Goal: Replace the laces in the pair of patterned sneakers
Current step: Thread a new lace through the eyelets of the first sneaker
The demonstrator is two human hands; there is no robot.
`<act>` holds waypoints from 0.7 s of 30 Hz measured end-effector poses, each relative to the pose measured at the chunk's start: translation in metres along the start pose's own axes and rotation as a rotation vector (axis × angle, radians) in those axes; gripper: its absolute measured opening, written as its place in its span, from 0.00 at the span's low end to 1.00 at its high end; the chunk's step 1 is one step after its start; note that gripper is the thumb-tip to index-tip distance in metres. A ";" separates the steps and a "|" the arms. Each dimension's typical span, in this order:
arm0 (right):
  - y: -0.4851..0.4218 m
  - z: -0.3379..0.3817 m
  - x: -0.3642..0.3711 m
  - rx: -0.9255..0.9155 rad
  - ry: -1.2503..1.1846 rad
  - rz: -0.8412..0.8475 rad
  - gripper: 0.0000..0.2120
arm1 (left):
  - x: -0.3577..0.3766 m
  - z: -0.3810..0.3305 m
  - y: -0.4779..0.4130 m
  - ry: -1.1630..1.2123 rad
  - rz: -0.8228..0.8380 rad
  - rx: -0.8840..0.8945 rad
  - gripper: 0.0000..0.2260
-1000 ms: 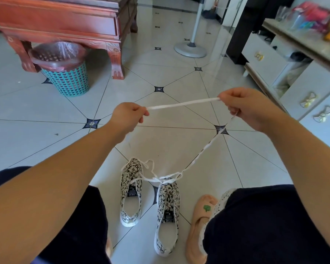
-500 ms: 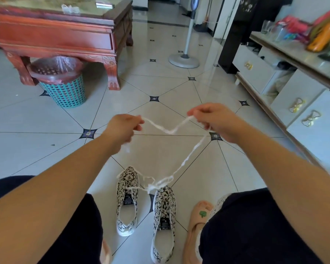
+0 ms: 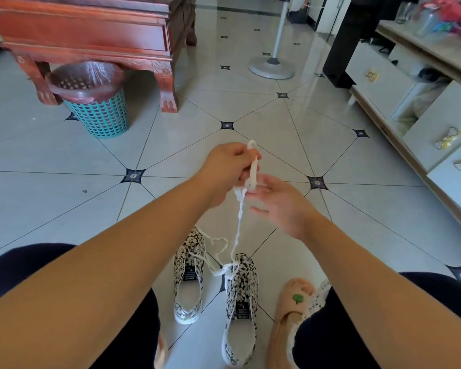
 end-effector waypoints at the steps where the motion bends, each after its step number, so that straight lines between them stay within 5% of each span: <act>1: -0.003 -0.012 0.013 0.054 0.050 0.150 0.17 | -0.003 -0.005 -0.002 0.005 -0.010 0.013 0.10; 4: -0.012 -0.049 0.035 0.232 0.415 0.329 0.13 | -0.015 -0.024 -0.007 0.005 -0.052 0.081 0.11; 10: -0.010 -0.107 -0.008 0.524 0.800 0.099 0.12 | -0.074 -0.064 -0.007 -0.163 -0.285 0.201 0.10; 14: -0.023 -0.084 -0.001 0.363 0.236 -0.032 0.09 | -0.061 0.021 -0.016 -0.545 -0.078 -0.196 0.07; 17: -0.034 -0.054 0.013 0.264 0.090 -0.022 0.05 | -0.031 0.093 -0.005 -0.728 0.235 -0.444 0.15; 21: -0.034 -0.041 0.018 0.147 -0.024 -0.104 0.07 | -0.014 0.119 0.005 -0.383 0.211 -0.436 0.05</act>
Point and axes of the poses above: each hand's wrist, its own y-axis away from the middle knuckle, its own x-axis out of the palm, z = x × y, the point moved 7 cm from there along -y, towards the middle knuckle, and after that the axes turned 14 degrees about z, right-handed, at the moved point
